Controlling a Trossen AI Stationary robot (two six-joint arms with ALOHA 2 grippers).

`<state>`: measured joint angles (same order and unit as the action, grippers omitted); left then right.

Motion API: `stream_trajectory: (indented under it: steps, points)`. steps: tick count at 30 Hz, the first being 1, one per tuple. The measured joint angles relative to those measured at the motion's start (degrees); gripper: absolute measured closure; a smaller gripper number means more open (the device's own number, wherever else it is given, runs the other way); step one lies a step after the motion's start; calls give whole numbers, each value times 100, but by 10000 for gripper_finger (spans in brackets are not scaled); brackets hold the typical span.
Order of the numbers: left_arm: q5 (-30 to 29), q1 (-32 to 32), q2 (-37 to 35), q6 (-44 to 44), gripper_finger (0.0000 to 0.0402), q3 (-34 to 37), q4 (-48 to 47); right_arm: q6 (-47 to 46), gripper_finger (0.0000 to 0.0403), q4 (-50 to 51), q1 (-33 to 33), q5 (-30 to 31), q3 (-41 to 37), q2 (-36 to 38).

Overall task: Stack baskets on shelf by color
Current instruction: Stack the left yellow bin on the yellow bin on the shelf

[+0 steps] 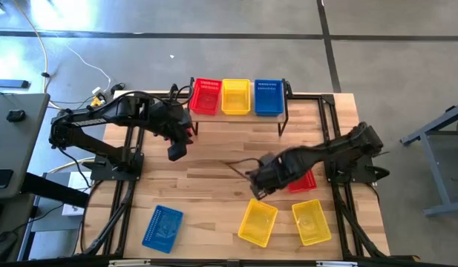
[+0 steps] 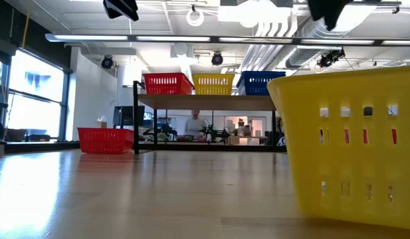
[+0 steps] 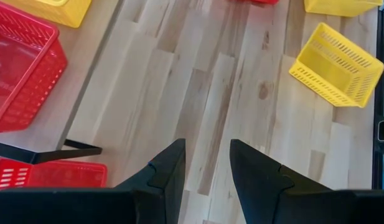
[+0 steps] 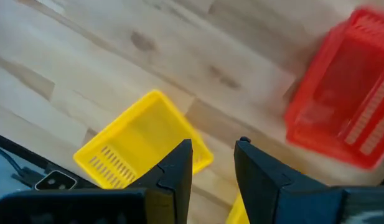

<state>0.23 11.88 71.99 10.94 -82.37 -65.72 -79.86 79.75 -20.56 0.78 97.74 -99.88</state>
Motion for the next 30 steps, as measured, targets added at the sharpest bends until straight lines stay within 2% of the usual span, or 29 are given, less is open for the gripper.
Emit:
stream_trajectory:
  steps: [8, 19, 30]
  points:
    - [0, 0, 0, 92, 284, 2, 0, -1422, 297, -754, -595, -57, -623, 4]
    - [0, 2, 0, 90, 284, 0, 0, -2876, 297, -1375, -1217, -79, -1250, 2]
    - [0, 2, 0, 87, 284, 1, 0, -3584, 297, -1506, -1522, 51, -1282, -309]
